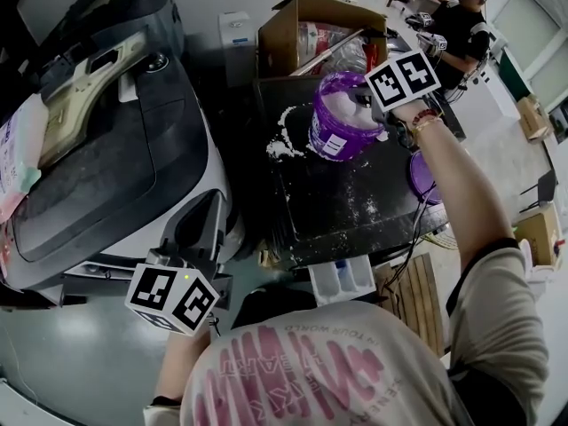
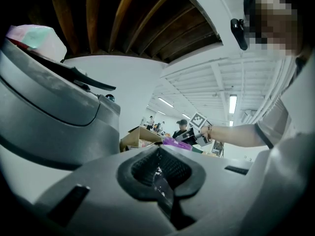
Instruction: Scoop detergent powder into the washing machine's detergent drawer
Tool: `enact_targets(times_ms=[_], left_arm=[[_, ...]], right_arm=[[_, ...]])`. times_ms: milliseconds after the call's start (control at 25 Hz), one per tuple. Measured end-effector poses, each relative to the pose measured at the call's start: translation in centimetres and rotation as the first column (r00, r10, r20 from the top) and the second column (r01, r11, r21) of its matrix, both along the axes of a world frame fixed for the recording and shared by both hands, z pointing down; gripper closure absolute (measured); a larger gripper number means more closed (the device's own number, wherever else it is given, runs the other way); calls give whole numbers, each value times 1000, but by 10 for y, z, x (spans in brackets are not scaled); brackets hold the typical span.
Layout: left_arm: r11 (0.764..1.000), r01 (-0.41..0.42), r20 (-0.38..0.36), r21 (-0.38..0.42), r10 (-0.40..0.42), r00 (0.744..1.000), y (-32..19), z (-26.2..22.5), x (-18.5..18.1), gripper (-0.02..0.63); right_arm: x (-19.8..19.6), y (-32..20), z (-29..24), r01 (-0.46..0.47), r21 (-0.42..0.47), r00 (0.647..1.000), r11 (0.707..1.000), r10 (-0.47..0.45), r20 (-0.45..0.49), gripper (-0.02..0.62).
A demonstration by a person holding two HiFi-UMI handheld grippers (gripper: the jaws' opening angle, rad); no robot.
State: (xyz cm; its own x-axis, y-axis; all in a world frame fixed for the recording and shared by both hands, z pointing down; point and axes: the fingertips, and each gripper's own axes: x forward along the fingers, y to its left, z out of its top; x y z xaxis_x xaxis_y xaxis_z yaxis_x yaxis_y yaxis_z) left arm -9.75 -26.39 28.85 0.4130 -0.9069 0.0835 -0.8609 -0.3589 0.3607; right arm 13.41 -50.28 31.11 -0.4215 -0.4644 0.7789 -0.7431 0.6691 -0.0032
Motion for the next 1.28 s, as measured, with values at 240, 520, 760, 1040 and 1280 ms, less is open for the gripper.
enact_targets(times_ms=[240, 520, 760, 1040, 1280], left_arm=[[1000, 9, 1, -2, -9, 1000, 0, 0, -1, 604], [1000, 13, -1, 1, -13, 1000, 0, -1, -3, 604], [1000, 13, 1, 0, -13, 1000, 0, -1, -3, 604], [1000, 4, 1, 2, -4, 1000, -1, -1, 0, 604], [1000, 0, 2, 4, 0, 1000, -1, -3, 0, 604]], right_arm=[[5, 2, 15, 20, -44, 996, 999, -24, -82, 592], [2, 10, 18, -4, -157, 1000, 988, 1, -19, 594], [3, 15, 17, -28, -227, 998, 973, 38, 43, 594], [0, 22, 14, -41, -305, 988, 951, 84, 129, 594], [3, 21, 4, -75, -364, 943, 928, 185, 276, 594]])
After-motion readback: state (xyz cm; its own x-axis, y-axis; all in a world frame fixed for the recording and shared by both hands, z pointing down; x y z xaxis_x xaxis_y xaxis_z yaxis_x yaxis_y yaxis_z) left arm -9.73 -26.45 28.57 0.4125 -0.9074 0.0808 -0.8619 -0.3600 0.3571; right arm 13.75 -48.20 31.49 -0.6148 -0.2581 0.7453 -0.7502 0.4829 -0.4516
